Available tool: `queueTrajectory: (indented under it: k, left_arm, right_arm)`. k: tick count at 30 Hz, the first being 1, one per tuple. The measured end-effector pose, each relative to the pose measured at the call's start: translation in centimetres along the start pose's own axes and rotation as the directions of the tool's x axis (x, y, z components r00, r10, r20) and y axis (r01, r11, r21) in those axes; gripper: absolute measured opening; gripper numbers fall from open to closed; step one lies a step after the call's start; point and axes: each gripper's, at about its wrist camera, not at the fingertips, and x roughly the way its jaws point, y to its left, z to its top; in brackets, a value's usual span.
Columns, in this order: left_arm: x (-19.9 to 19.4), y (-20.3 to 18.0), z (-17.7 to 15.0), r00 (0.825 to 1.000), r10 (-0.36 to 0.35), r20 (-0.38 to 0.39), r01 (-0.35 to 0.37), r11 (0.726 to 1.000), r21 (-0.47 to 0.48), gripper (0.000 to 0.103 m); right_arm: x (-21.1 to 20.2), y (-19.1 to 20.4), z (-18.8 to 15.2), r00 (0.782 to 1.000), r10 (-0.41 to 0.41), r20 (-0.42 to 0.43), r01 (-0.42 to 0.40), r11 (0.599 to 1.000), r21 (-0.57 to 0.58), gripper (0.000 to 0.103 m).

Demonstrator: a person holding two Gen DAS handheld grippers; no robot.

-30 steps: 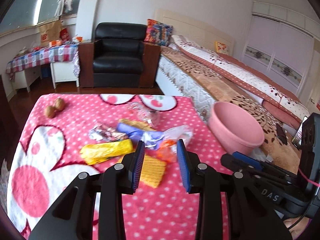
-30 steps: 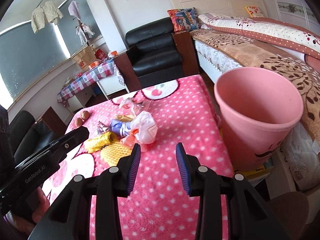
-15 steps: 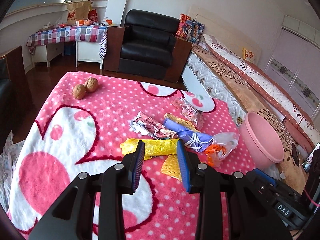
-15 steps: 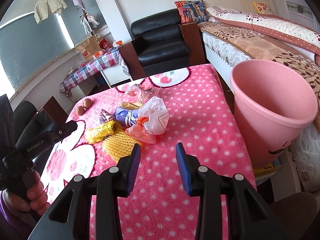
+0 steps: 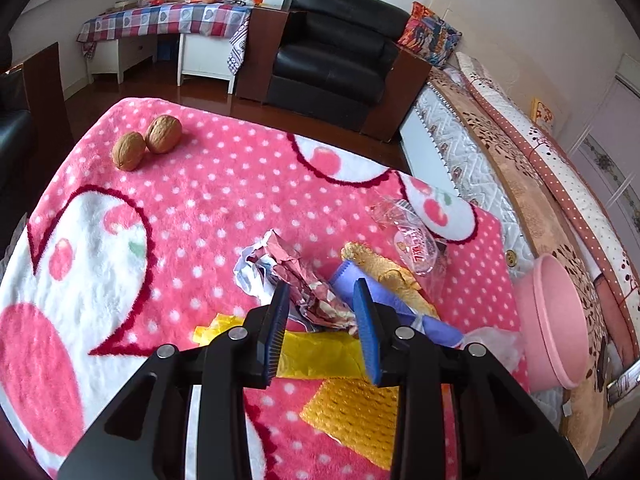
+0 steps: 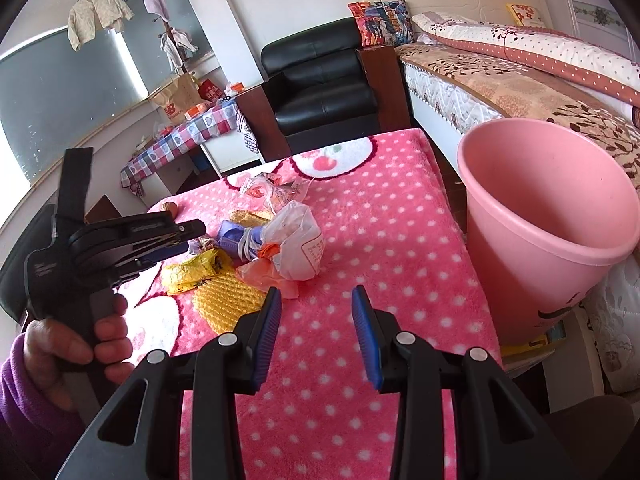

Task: Collect trash
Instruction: 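Move the left gripper to the crumpled foil wrapper on the table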

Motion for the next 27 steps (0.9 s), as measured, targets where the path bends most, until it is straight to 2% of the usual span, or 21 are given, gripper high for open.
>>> queueTrajectory:
  k: [2,4,5,6,7,13,22,27]
  left_arm:
    - [0.9,0.3,0.1,1.0,0.024,-0.016,-0.024,1.0,-0.019,0.033]
    - [1.4,0.9,0.0,0.999,0.006,-0.033,-0.007,0.999,-0.04,0.033]
    - [1.3,1.1,0.0,1.0,-0.005,-0.028,0.004,0.999,-0.041,0.029]
    - [1.0,1.3,-0.1,1.0,-0.016,-0.019,0.015,0.999,-0.032,0.02]
    - [0.8,1.4,-0.1,1.0,-0.026,-0.016,0.026,0.999,-0.026,0.018]
    - [-1.2,2.7,-0.5,0.997,-0.076,0.01,0.076,0.996,-0.035,0.015]
    - [-4.5,4.4,-1.0,0.989,-0.127,0.074,0.128,0.992,-0.005,0.015]
    - [-5.2,5.1,-0.9,0.985,-0.15,0.081,0.151,0.988,-0.01,0.015]
  right_arm:
    - [0.0,-0.2,0.4,1.0,-0.002,0.008,0.002,1.0,-0.006,0.036]
    - [-0.1,-0.3,1.0,1.0,-0.007,0.024,0.008,1.0,-0.019,0.036]
    - [-0.3,-0.3,1.3,0.999,-0.01,0.032,0.01,1.0,-0.024,0.036]
    - [-0.3,-0.4,1.7,0.999,-0.01,0.039,0.012,1.0,-0.029,0.036]
    - [-0.4,-0.4,2.1,0.999,-0.01,0.046,0.012,0.999,-0.033,0.036]
    - [0.2,0.2,4.7,0.997,0.029,0.065,-0.025,0.998,-0.056,0.036]
    - [5.2,2.2,8.7,0.988,0.147,-0.039,-0.148,0.989,-0.008,0.036]
    - [8.5,4.4,10.3,0.985,0.148,-0.091,-0.153,0.987,-0.049,0.047]
